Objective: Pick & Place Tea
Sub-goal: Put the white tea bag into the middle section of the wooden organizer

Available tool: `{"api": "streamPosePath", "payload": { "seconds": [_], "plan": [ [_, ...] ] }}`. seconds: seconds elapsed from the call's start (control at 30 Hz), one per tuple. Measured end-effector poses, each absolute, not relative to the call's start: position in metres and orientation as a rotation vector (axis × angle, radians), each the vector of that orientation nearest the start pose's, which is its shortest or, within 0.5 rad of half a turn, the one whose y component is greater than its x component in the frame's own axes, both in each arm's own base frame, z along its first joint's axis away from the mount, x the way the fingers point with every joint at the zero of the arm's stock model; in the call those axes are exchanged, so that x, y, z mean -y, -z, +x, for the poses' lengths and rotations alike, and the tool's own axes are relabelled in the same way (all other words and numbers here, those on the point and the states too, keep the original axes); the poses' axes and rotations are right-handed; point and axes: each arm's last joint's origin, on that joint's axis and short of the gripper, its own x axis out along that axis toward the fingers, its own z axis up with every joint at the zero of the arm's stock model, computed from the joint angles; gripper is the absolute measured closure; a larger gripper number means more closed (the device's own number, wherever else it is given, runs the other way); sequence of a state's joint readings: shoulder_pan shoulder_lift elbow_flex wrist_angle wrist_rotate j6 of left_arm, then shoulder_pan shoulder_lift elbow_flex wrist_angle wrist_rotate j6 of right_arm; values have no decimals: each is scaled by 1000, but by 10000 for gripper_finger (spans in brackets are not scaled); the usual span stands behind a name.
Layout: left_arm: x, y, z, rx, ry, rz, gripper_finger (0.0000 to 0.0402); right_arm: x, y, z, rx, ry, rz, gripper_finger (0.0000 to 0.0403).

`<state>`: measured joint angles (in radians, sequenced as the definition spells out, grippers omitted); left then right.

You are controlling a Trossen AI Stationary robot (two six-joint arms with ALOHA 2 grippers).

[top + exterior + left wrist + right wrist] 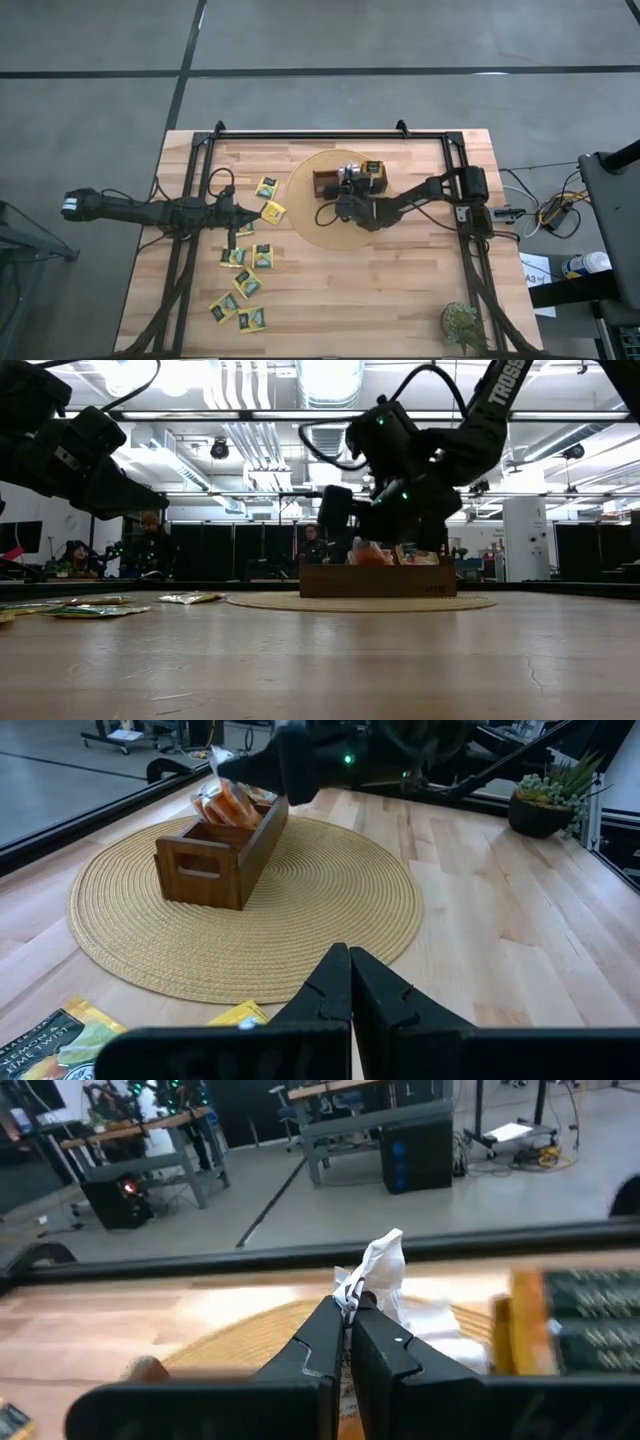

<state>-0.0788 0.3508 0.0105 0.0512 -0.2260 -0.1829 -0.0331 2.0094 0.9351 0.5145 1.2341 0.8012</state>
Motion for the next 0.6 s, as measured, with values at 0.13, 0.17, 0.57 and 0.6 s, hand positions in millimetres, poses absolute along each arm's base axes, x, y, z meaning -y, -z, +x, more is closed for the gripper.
{"api": "streamPosePath", "payload": {
  "seconds": [0.13,0.17,0.57,0.6],
  "plan": [
    [3,-142,115,-271,-171,-137,402,41,-107,360,26,1356,390,390],
    [3,-142,115,-271,-171,-138,402,42,-105,358,24,1364,398,390],
    [3,-142,115,-271,-171,-138,402,43,-104,358,45,1370,428,390],
    [3,-142,115,-271,-171,-137,402,43,-104,358,45,1370,429,390]
  ]
}}
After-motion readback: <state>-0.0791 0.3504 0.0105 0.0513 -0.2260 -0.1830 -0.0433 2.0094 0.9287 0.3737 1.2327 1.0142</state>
